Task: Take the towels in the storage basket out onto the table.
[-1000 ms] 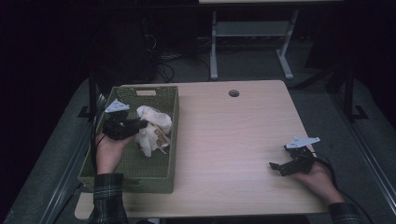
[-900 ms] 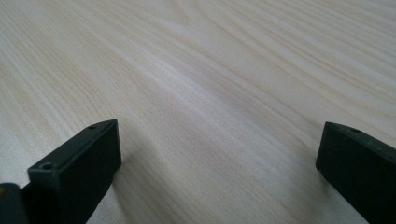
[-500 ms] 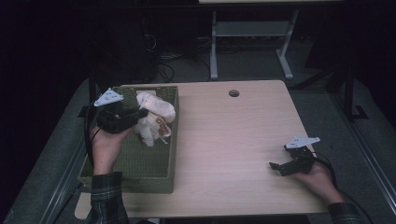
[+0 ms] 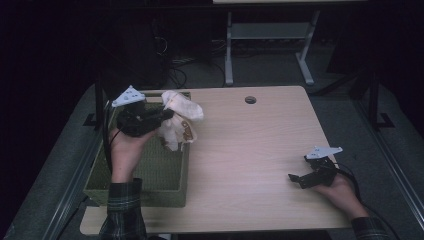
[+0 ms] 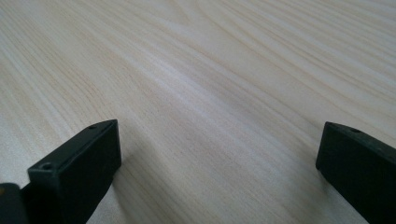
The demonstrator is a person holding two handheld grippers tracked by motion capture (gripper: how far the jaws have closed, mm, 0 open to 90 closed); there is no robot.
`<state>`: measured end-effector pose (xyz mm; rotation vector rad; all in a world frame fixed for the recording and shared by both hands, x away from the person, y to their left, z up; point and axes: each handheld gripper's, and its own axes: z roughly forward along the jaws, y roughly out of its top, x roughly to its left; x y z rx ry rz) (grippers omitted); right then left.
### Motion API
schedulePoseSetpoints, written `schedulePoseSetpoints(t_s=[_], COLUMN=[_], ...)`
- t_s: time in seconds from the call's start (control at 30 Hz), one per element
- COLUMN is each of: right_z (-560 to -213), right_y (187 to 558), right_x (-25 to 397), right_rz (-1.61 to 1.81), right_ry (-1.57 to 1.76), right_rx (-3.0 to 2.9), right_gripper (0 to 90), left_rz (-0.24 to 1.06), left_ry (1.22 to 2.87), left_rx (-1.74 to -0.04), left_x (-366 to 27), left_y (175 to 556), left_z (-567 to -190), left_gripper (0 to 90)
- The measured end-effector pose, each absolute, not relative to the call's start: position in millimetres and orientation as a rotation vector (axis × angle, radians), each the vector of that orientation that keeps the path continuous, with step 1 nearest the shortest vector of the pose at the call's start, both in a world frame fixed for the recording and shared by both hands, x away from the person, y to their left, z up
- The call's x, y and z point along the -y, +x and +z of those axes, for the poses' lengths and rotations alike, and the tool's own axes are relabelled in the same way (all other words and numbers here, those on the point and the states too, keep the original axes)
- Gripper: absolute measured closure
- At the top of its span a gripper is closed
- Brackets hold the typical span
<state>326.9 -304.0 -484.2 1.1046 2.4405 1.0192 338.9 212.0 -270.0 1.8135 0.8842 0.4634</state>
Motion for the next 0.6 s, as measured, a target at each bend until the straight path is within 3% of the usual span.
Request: schedulePoseSetpoints(t_s=[0.6], right_z=[-484.2], right_y=[326.9], right_x=[303.9], right_rz=[1.02], right_ry=[1.105], right_rx=[-2.44], right_gripper=[0.0], left_rz=[0.386], left_ry=[1.827], left_rx=[-0.783], left_x=[-144.0], left_y=[341.2], left_z=[-278.1], left_gripper=[77.0])
